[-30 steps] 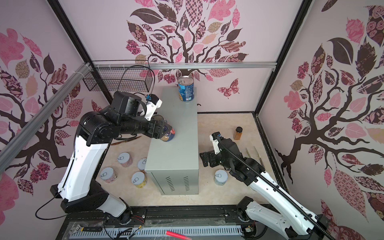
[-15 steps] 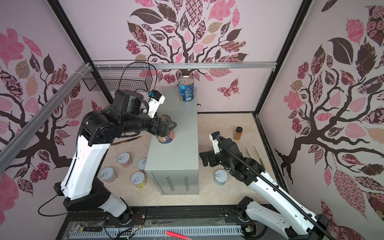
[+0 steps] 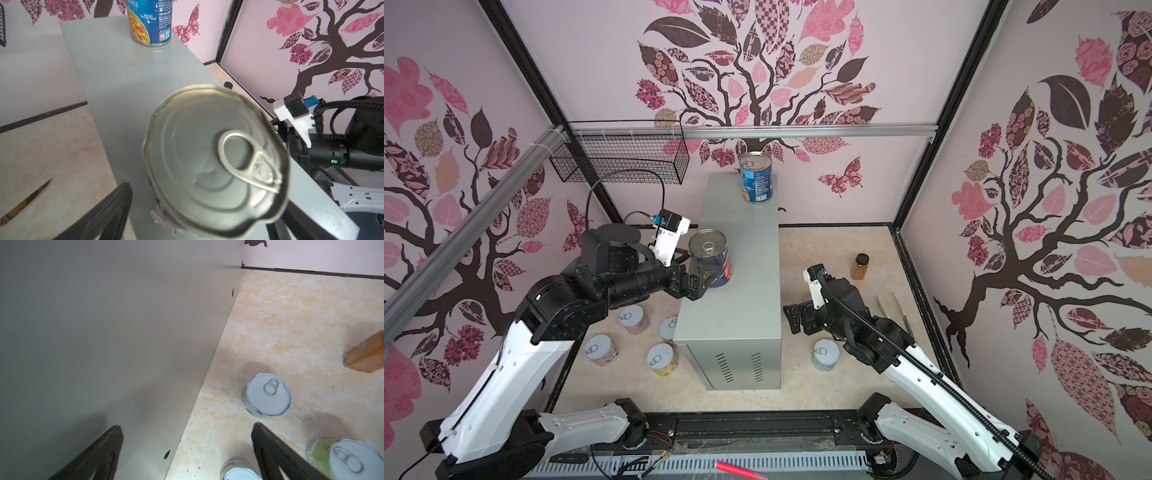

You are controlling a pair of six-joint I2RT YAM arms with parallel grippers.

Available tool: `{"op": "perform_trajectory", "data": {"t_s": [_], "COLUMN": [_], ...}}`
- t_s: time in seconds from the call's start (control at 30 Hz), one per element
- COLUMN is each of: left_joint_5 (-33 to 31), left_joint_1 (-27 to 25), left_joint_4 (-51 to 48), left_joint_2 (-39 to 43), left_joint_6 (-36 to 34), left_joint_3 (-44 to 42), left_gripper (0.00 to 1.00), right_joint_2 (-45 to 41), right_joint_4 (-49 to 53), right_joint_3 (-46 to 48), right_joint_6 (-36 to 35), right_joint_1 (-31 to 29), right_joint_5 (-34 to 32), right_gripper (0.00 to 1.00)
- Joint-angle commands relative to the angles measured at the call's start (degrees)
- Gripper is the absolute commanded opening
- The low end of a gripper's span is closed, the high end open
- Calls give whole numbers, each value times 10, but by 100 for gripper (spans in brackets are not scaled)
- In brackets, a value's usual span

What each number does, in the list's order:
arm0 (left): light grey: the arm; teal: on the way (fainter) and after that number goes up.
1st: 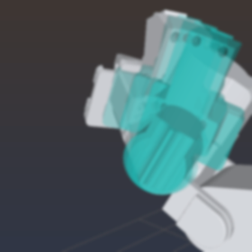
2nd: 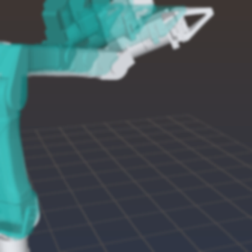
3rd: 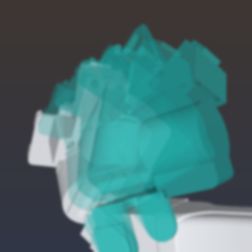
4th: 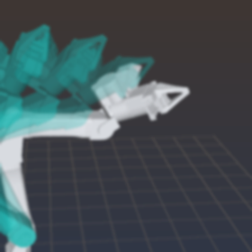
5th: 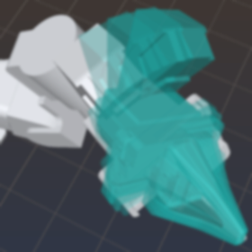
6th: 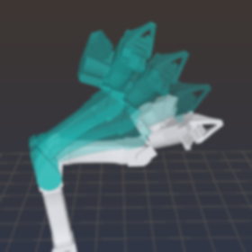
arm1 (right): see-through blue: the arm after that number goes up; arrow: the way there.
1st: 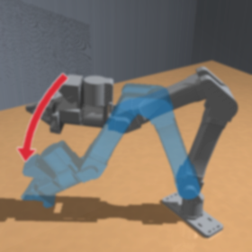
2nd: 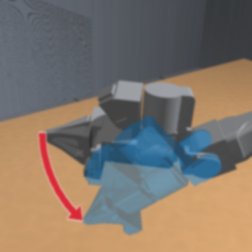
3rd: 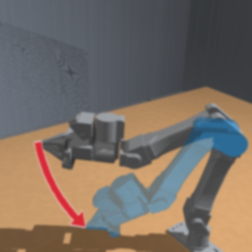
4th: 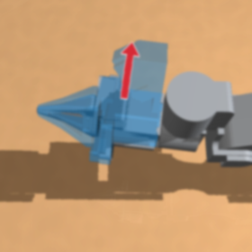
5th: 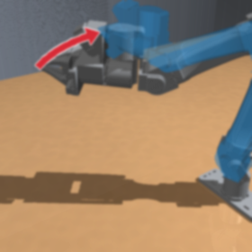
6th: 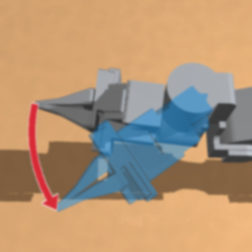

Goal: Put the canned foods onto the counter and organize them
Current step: 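Carry the dark navy can with the left gripper over the cabinet top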

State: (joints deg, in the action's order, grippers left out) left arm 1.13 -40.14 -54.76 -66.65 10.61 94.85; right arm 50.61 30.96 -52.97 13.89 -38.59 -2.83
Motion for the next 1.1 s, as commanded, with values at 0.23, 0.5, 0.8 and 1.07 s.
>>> {"op": "perform_trajectory", "data": {"t_s": [0.23,0.5,0.8,1.07], "left_joint_5": [0,5,12,-8], "left_joint_1": [-1,-2,-2,-2], "left_joint_4": [168,215,239,249], "left_joint_2": [62,65,35,8], "left_joint_6": [31,36,37,34], "left_joint_3": [-143,-170,-161,-141], "left_gripper": [95,86,74,61], "right_joint_2": [-20,-27,-31,-45], "right_joint_4": [-13,-17,-23,-25], "right_joint_3": [19,23,28,36], "right_joint_6": [3,-1,-2,-1], "right_joint_1": [-4,-4,-4,-4], "right_joint_5": [7,12,13,14], "right_gripper": [100,100,100,100]}}
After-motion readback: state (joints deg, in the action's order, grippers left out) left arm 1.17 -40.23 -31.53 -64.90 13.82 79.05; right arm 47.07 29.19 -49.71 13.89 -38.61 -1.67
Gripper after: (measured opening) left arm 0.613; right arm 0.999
